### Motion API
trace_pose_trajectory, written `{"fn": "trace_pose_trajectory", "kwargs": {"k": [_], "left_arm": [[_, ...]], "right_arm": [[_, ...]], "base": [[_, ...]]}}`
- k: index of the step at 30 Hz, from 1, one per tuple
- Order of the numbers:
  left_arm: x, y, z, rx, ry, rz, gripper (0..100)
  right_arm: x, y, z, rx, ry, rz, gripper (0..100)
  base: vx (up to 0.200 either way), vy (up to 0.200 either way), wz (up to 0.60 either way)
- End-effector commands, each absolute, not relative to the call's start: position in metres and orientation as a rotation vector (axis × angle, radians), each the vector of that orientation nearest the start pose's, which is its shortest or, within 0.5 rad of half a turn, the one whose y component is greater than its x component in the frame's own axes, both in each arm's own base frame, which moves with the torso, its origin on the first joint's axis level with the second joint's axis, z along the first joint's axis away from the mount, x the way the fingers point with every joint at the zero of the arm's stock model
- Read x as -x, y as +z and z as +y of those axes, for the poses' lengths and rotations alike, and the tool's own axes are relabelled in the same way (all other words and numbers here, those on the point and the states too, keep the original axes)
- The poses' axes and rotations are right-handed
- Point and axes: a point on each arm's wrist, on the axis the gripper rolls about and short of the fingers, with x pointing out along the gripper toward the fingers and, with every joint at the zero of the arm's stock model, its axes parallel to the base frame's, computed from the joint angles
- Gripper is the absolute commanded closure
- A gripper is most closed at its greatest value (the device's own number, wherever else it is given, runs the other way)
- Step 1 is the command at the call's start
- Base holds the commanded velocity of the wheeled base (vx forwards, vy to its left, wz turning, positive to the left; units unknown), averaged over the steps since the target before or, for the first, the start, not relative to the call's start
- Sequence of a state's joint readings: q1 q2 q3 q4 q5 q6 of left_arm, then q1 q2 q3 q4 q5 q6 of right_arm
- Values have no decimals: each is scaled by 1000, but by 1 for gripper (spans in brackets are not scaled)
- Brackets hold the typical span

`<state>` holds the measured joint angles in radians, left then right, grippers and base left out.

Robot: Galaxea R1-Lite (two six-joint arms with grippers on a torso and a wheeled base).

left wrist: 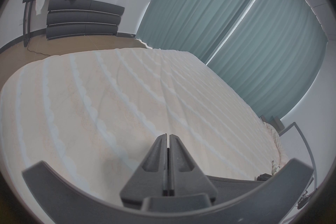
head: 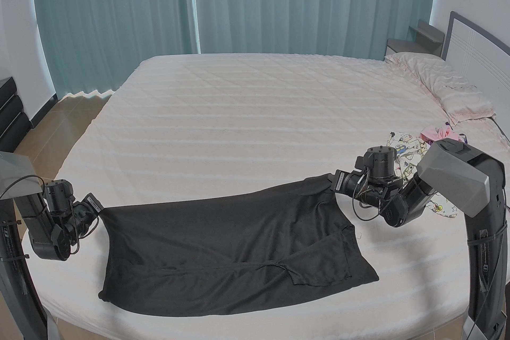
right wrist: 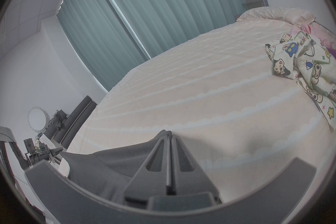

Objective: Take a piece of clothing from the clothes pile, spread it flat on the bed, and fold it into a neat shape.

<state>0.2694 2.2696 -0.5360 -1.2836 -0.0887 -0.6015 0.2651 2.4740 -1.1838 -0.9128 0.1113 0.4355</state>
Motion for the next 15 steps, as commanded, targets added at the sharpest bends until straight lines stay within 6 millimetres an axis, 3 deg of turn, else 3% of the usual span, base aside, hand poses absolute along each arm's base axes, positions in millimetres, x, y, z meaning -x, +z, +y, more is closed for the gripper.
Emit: {"fn": "trace_pose_trajectory", "kwargs": {"k": [1,15], "left_arm": [[-311,3,85,650,310,392,100],[-282,-11,78,560,313,525,100]], "right_arm": [[-424,6,119,-393,289,460,100],[-385,-18,109,-327,319,562,100]], "base": [[0,0,0],[0,0,0]]}}
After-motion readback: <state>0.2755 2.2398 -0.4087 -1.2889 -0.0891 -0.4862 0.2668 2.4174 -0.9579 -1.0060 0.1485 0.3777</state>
